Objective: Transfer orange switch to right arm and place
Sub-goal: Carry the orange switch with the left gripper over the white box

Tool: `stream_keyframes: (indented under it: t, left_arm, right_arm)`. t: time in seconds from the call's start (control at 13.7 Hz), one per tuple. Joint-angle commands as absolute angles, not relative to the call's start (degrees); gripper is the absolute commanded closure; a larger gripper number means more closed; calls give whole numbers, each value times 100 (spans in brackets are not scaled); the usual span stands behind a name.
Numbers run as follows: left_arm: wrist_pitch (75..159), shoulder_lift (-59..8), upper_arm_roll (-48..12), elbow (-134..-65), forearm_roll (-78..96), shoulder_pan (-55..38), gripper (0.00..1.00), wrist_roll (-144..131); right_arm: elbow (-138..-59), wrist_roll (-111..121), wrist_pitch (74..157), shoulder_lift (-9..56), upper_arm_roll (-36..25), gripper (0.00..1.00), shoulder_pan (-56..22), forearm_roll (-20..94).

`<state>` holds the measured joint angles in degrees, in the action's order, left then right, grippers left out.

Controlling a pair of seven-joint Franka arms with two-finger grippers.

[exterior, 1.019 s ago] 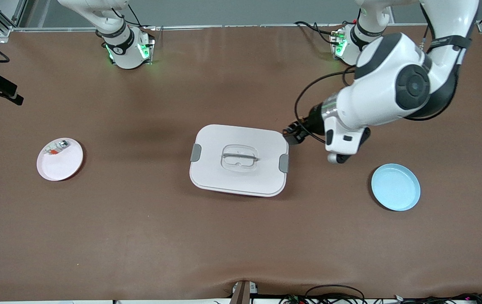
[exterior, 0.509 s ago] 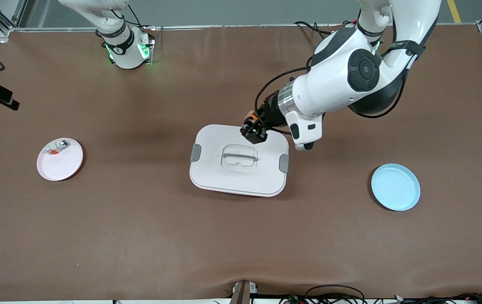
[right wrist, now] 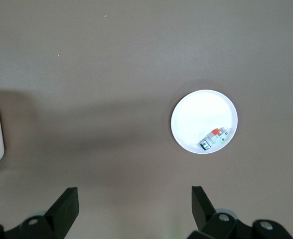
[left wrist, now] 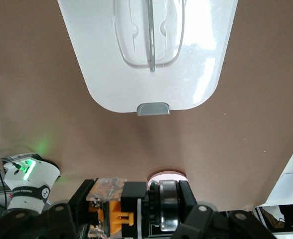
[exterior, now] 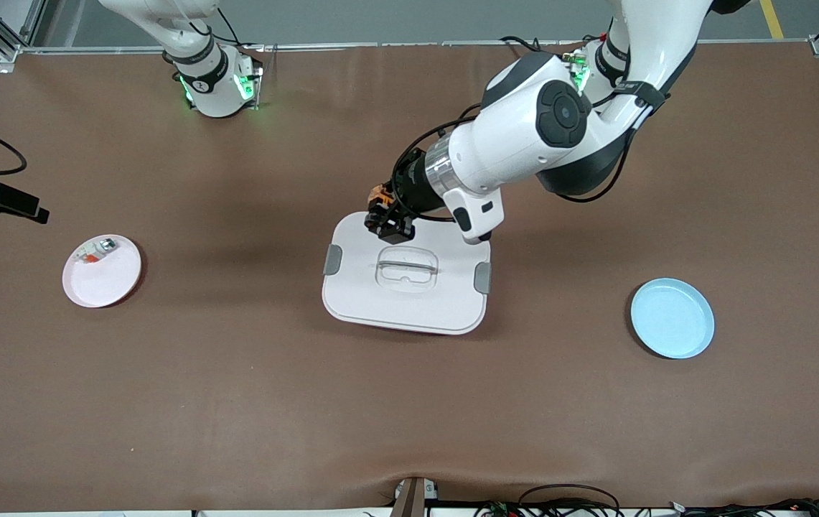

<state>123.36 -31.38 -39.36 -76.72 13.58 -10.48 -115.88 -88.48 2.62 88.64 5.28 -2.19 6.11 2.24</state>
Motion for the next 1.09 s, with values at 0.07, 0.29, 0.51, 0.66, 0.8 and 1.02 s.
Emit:
stream_keyframes:
  t: [0.07, 0.29, 0.51, 0.66, 0.8, 1.02]
  left_arm:
    - [12497, -3305, -3920, -7497, 1424, -1186, 100, -11891]
    - [12629, -3349, -3920, -7497, 1433, -1230, 100, -11935]
    - [12805, -3419, -3911, -7497, 1424, -1283, 100, -12032]
    - [12806, -3428, -3902, -7497, 1415, -1309, 100, -12032]
    - [12806, -3428, -3876, -7506, 1415, -1327, 100, -12032]
    - [12806, -3445, -3876, -7497, 1406, -1336, 100, -12024]
  right_arm:
    - [-8710, 325, 8859, 721, -149, 0, 721, 185]
    - [-8693, 325, 8894, 1027, -149, 0, 712, 219]
    - [-8701, 316, 8921, 1037, -141, 0, 659, 316]
    - [-8719, 229, 8956, 1046, -106, 0, 581, 412]
    - [-8754, 150, 8869, 1020, -105, 0, 580, 1060]
    - [-8999, -35, 8930, 984, -114, 0, 571, 2430]
